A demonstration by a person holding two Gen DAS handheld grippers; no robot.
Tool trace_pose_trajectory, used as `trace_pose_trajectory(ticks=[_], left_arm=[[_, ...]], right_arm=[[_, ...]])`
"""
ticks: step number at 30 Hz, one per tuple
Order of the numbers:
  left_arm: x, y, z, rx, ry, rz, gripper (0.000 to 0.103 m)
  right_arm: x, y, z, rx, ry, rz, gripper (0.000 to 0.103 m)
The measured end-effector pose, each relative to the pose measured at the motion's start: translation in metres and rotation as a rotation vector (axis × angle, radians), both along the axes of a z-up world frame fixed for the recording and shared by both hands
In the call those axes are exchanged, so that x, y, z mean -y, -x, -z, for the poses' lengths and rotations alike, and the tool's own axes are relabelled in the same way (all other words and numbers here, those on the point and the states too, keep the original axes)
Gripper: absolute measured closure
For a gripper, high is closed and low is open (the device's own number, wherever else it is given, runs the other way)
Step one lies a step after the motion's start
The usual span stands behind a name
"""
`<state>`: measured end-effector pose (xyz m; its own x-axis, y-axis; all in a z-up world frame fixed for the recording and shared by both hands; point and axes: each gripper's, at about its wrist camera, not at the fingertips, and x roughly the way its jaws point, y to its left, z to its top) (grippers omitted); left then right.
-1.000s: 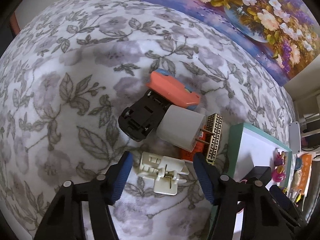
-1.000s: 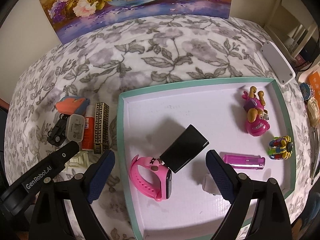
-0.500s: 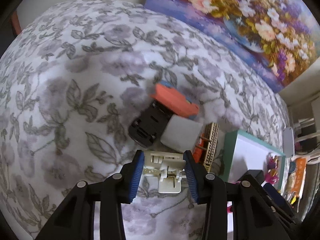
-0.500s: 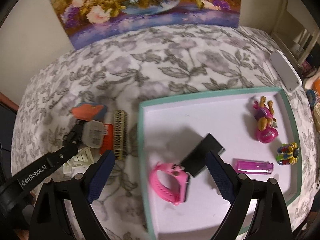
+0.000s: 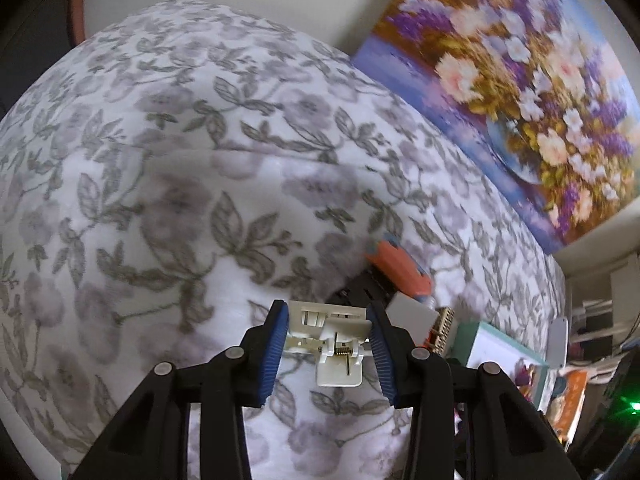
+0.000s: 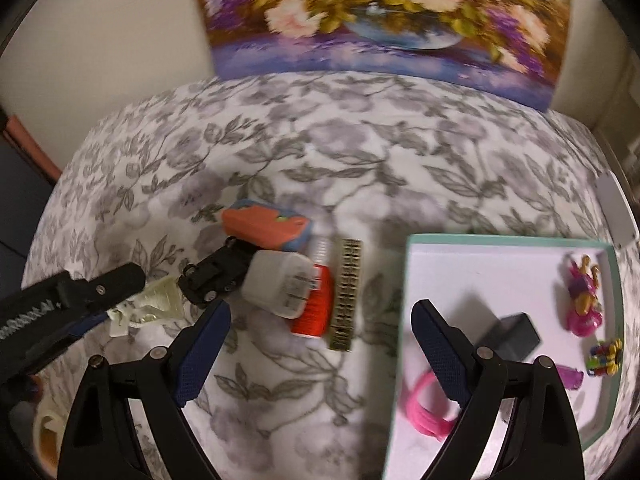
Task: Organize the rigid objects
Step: 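Close the right tool on the white plug charger and lift it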
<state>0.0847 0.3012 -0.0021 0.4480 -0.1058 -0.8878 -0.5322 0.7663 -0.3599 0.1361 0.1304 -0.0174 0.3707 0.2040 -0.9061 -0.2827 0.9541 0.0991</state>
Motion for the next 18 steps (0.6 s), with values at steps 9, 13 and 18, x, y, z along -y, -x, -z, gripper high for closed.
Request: trace_pose_trajectory(ticks=[9,13,18], left_arm=[[-0.019,0.003,0.009,-0.023,-0.002,-0.056,0.06],[-0.023,0.004,0.013,-0.032,0.004,-0.06,0.06],[-0.024,0.004,0.017,-0.042,0.006,-0.063,0.06]], right_arm=[[-0.033,-0.009,0.032,0.0,0.096,-0.063,0.016],[-0.044,-0.012,0.041,0.036,0.168,-0.083,0.017],[-0.058,-0.012,0.043,0.09,0.236,-0.11,0.026]])
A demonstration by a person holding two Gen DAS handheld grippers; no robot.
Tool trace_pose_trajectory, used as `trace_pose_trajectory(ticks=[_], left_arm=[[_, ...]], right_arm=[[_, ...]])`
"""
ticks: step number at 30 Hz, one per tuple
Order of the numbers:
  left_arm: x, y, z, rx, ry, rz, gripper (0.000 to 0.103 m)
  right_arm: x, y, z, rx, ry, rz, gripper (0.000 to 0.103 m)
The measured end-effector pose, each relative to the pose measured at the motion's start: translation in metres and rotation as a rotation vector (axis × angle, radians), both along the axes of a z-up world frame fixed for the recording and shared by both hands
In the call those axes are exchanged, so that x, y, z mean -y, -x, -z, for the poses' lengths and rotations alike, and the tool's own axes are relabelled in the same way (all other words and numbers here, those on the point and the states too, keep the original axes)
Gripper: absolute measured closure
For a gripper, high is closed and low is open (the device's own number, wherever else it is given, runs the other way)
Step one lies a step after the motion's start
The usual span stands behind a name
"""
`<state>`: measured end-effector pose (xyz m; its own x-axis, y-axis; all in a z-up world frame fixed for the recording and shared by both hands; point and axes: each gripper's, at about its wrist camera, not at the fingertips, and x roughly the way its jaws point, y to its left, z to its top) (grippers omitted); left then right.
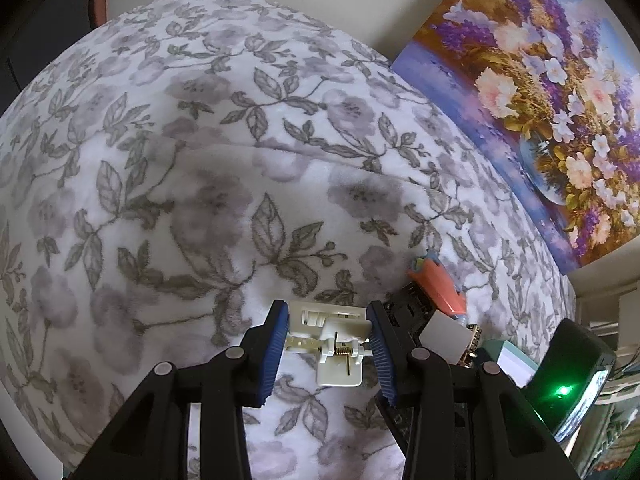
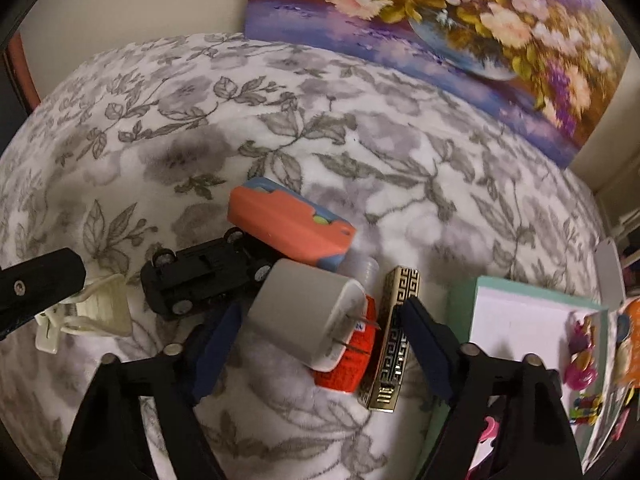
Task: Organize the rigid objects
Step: 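Close the right tool on the white plug charger and lift it, then carry the beige holder with the left tool while the right tool carries the white charger over the tray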
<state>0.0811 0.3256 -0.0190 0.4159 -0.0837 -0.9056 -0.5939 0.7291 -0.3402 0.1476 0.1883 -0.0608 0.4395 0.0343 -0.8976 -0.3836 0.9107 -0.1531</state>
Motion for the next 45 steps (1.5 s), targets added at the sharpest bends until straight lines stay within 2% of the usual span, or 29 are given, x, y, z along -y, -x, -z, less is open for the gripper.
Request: trace_pose_trajectory(ticks=[6,10,16,23,28,32,40,45], left_arm=[[-0.004,0.002,0.002,-0.011,-0.005,-0.013,0.06],[-0.005,0.002,0.002,-0.014,-0.011,-0.016,0.06],[-0.001,0.002,-0.002,-0.008,-0.018,-0.02,0.06],[0.018,0.0,-0.028,0.046,-0.052,0.007,0.06],[0.048,-0.008,-0.048,0.088,-0.076,0.056,0.06],[0.081,-0.02,-0.055,0.11,-0.076,0.128,0.06],[0.149,-0.044,-0.049,0.119,-0.038,0.27,0.06],[0.181,-0.058,-0.039,0.107,-0.04,0.328,0.06]], right_arm=[[-0.009,0.001,0.002,0.016,0.027,-0.02,0.039],[-0.006,0.002,0.001,0.006,0.018,-0.018,0.04],[0.009,-0.002,-0.009,-0.058,-0.086,0.015,0.04],[0.048,-0.01,-0.047,-0.065,-0.203,0.089,0.04],[0.094,-0.02,-0.069,-0.04,-0.206,0.183,0.04],[0.137,-0.031,-0.071,-0.052,-0.21,0.262,0.04],[0.209,-0.039,-0.064,-0.085,-0.214,0.389,0.04],[0.234,-0.043,-0.061,-0.099,-0.23,0.431,0.04]])
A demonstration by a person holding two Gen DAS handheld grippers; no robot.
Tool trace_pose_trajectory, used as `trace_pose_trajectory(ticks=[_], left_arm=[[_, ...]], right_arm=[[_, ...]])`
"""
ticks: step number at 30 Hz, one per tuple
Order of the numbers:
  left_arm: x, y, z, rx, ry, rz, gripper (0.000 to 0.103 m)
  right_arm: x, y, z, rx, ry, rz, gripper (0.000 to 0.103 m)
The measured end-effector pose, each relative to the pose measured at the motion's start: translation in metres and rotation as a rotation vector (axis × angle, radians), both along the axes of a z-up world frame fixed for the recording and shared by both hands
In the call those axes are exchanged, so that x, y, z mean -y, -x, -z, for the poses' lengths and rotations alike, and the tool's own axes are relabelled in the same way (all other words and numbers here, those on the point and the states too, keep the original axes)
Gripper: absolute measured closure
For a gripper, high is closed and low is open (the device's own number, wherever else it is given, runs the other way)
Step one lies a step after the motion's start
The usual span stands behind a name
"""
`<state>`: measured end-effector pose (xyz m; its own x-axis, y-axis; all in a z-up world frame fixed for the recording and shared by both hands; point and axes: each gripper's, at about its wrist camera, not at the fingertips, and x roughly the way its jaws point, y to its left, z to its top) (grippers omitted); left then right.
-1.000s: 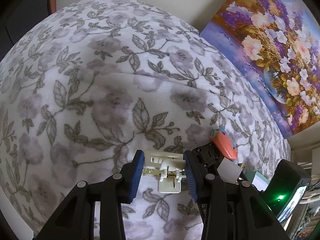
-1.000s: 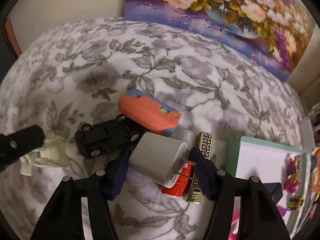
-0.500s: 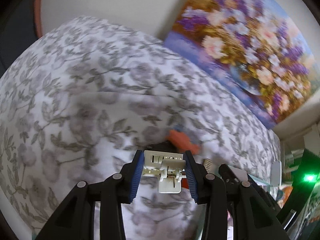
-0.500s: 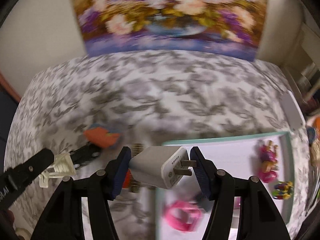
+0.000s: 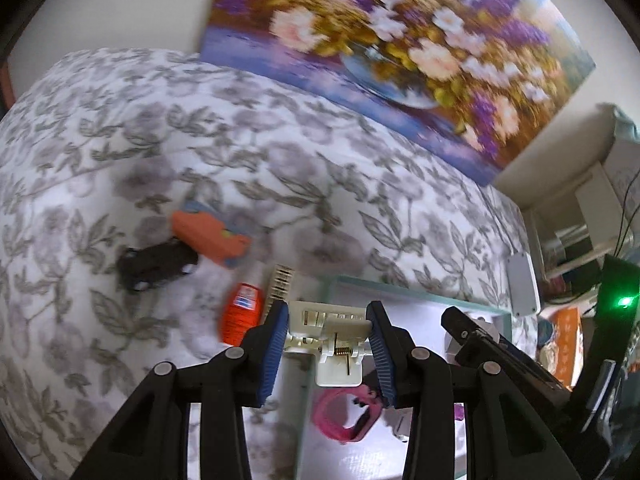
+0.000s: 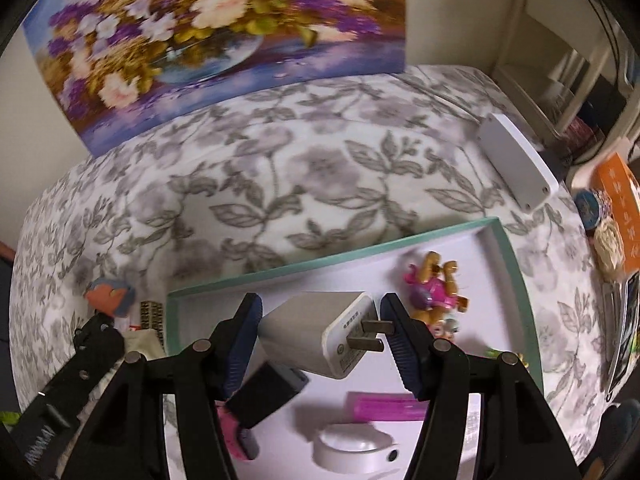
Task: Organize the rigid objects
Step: 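Carry the beige holder with the left tool while the right tool carries the white charger over the tray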
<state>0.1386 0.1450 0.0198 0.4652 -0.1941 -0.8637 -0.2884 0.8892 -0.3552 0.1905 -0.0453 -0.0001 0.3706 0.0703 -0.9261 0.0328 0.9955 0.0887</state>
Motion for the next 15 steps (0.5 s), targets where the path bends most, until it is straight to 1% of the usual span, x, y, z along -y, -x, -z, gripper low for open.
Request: trace_pose_trajectory(ticks=[7,11,15], left_arm=[[0.038,-0.012,0.018,-0.025,-0.033,0.079,0.06],[0.045,-0.015,0.026,-0.045,-0.048,0.093,0.06],[0.046,-0.016,0.029,-0.053,-0.062,0.094,0.06]], right_arm=[[0.013,-0.002,0.009,-0.029,-0.006,0.022,0.04],[0.018,-0.002,0.012,-0.041,-0.029,0.024,0.04],[0.018,-0.002,0.015,-0.057,-0.031,0.018,0.04]])
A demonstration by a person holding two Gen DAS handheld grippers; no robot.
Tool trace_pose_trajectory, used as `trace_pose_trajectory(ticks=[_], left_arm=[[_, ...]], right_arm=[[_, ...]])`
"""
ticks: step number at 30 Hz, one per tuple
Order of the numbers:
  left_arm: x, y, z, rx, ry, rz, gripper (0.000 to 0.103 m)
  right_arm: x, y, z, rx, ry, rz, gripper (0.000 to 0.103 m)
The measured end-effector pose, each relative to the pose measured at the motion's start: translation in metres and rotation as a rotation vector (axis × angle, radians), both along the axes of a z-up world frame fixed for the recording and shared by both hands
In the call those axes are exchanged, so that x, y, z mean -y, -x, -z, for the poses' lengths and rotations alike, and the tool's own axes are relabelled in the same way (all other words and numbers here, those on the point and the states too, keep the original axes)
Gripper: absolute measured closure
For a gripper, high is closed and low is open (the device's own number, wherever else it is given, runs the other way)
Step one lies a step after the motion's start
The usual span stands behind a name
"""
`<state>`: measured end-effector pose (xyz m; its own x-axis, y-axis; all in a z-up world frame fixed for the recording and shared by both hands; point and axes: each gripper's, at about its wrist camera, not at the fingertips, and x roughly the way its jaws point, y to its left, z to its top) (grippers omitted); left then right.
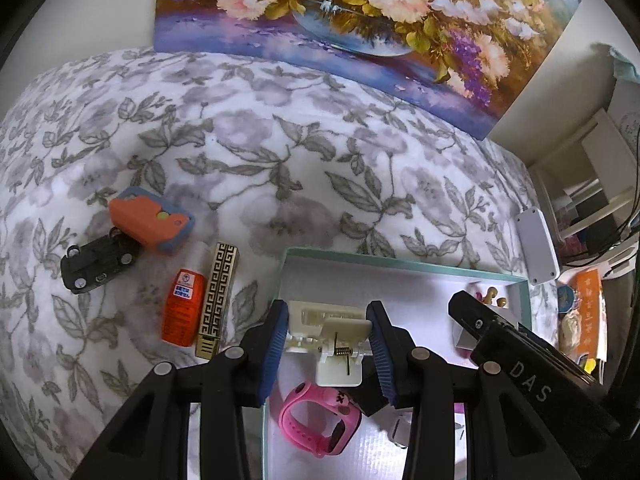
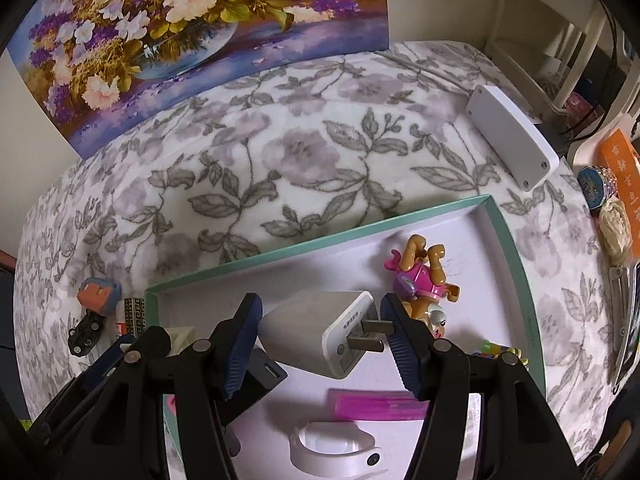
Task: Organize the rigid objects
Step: 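Carry the beige holder with the left tool while the right tool carries the white charger over the tray, then open the left tool to drop the beige holder while the right tool releases the white charger into the tray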
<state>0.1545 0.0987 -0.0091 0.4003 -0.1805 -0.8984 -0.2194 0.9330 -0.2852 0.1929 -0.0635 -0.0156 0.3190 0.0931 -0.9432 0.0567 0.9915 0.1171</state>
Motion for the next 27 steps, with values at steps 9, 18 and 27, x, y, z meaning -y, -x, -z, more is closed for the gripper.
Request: trace_pose_trajectory(ticks=[9,18,27], left_arm=[[0.002,-0.002,0.008,-0.028,0.0,-0.001,0.059],[0.003,-0.003,0.016,-0.056,-0.013,-0.004,0.054],[0.003,-0.004,0.016,-0.063,-0.006,-0.002,0.05]], right_arm=[[0.004,0.0,0.009,-0.037,-0.015,0.007,0.04],[0.005,-0.001,0.022,-0.077,-0.019,0.004,0.04],[0.007,-0.001,0.018,-0.076,-0.018,0.012,0.04]])
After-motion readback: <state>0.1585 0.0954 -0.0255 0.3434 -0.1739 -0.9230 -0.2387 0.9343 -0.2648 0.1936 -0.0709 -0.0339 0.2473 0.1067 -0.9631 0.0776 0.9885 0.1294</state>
